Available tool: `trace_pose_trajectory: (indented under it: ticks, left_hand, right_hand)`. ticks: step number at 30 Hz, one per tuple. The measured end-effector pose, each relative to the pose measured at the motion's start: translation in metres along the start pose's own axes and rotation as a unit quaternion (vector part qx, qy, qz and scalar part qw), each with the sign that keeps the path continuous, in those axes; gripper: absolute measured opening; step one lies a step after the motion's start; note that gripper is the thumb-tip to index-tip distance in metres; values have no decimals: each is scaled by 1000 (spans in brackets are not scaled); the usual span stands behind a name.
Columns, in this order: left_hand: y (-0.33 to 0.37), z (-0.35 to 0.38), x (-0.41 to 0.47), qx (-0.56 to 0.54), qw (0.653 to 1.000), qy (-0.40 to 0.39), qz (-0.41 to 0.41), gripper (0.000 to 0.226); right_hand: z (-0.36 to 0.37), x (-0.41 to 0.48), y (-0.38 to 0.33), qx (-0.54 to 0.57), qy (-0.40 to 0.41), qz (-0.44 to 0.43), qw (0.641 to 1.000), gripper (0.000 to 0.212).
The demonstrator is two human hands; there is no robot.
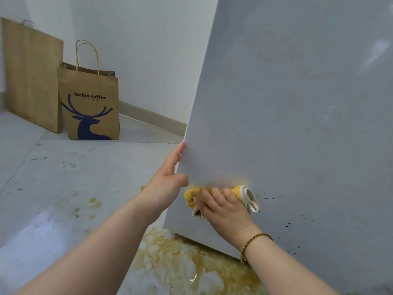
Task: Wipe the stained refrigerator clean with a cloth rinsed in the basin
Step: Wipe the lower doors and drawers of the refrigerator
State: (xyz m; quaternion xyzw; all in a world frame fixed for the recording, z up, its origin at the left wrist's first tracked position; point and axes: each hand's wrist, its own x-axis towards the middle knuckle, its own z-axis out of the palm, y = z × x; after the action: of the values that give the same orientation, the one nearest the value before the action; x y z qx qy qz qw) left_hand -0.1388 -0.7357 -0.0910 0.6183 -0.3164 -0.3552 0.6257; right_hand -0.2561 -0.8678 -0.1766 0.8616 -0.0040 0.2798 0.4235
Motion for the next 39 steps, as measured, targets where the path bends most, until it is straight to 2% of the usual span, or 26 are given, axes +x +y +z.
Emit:
trace_pose_trajectory:
  ticks: [2, 3, 4, 6, 8, 10, 16, 18, 20, 23, 25, 26, 29, 34, 37, 39]
  left_hand:
    - [-1, -1, 0, -1, 1000, -3, -2, 75]
    - [-2, 0, 0, -6, 1000, -5, 1, 75]
    - [-2, 0, -1, -15, 1000, -2, 4, 75]
    - [-6, 1, -3, -36, 999, 10, 1, 75]
    - [-14, 3, -4, -49, 998, 23, -7, 74]
    - [-18, 6, -5, -58, 998, 37, -10, 73]
    - [-27, 3, 1, -82, 993, 78, -20, 66]
    - [-34, 0, -1, -62, 992, 105, -37, 65]
    - [-43, 1, -4, -39, 991, 118, -52, 66]
    - [-49, 4, -5, -37, 993, 108, -44, 65]
    - [-52, 1, -5, -50, 991, 114, -42, 64]
    - [-53, 0, -6, -57, 990, 122, -43, 64]
    - [-60, -5, -5, -71, 986, 147, -35, 61]
    - [-64, -10, -3, -112, 982, 144, -38, 56]
    - [-68, -5, -3, -111, 986, 112, -49, 53]
    - [-69, -8, -1, -138, 984, 103, -56, 50]
  right_hand:
    - [-4, -10, -5, 23, -66, -24, 997, 37]
    - [-10, -11, -3, 36, -74, -9, 997, 33]
    - [-16, -9, 1, 55, -59, 21, 997, 30]
    - [-26, 2, 14, 91, 21, 103, 990, 35]
    - [-33, 18, 32, 74, 93, 185, 976, 33]
    - [-34, 35, 42, 38, 135, 227, 964, 28]
    - [3, 40, -18, 41, 112, 161, 980, 40]
    - [16, 36, -43, 42, 74, 140, 986, 35]
    - [26, 30, -60, 35, 27, 85, 995, 26]
    - [29, 29, -64, 44, -25, 42, 998, 34]
    - [24, 38, -54, 59, -21, 26, 998, 28]
    - [21, 44, -46, 64, -3, 23, 998, 31]
    - [-1, 78, -5, 72, 70, 70, 992, 36]
    - [-46, 116, 80, 52, 154, 159, 974, 26]
    - [-49, 121, 87, 29, 190, 239, 952, 26]
    - [-38, 110, 70, 14, 206, 247, 947, 28]
